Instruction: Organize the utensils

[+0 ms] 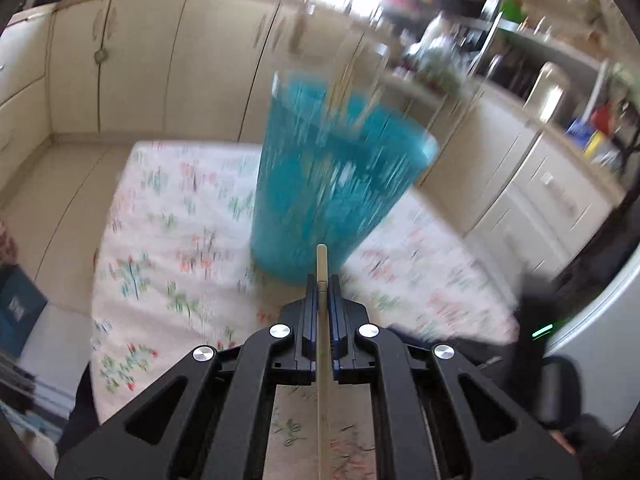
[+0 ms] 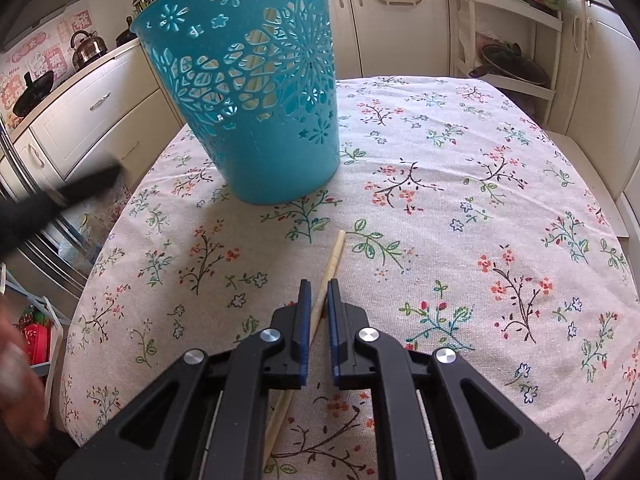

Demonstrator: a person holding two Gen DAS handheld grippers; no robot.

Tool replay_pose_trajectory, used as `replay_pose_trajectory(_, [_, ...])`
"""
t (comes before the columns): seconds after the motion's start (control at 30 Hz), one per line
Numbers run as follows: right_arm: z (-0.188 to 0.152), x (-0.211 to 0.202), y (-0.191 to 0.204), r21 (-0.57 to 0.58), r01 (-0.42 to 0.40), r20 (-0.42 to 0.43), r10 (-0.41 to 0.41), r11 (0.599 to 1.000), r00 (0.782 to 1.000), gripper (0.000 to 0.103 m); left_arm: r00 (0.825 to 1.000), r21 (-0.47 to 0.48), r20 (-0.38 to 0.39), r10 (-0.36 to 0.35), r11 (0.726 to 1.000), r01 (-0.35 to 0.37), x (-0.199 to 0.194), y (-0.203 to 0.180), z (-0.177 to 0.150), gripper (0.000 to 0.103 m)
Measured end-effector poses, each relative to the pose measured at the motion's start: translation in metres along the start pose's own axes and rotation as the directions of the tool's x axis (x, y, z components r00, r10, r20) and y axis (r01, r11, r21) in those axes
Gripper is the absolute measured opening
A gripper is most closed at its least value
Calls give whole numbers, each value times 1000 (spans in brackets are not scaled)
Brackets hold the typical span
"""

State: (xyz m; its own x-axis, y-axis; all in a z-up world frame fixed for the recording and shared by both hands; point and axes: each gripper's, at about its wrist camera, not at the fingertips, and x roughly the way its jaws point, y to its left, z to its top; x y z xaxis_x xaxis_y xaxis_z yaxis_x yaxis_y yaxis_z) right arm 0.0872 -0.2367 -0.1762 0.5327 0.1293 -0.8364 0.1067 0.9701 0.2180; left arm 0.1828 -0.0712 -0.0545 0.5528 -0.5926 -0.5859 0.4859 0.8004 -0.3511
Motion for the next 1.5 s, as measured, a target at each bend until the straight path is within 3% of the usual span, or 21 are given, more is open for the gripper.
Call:
replay_pose_trajectory(0.1, [0,0,0,-1,3,1,-3,1000,1000,9,993,-9,105,-55,998,56,-27,-5,31,5])
replay_pose_trajectory(0.23, [0,0,0,0,2,1,-2,1000,1000,9,970,-1,223,-98,995,101,-42,-18,79,5])
replay_pose_trajectory(0.43, [0,1,-3,10,-7,1,7,1000,1000,9,925,-2,368,-90,995,98,-37,-37,134,5])
replay_pose_trajectory(0.53, [0,1,-4,17,-14,1,14,1000,1000,9,899,-7,437,-45,999,54,-23,-45,158,5])
replay_pose_trajectory(0.63, [2,1,-8,24,-24,0,24,999,1000,9,880,-25,475,-2,1000,16,-8,-45,174,5])
replay_pose_trajectory(0.87, [2,0,-11,44,-45,-1,45,998,999,9,876,-53,481,41,998,-17,22,-38,181,5])
replay_pose_trajectory(1.03, [2,0,-12,55,-53,0,53,997,999,9,857,-63,508,84,996,-60,27,-35,170,5])
replay_pose_trajectory(1.13, [2,-1,-13,57,-56,0,56,997,998,9,853,-54,513,94,996,-76,28,-35,167,5])
replay_pose_trajectory(1.33, [3,0,-14,58,-57,-1,57,997,998,9,876,-1,473,96,994,-108,36,-41,162,5])
replay_pose_trajectory(1.5, [3,0,-13,59,-57,-1,57,997,998,9,919,75,379,105,987,-144,48,-45,149,5])
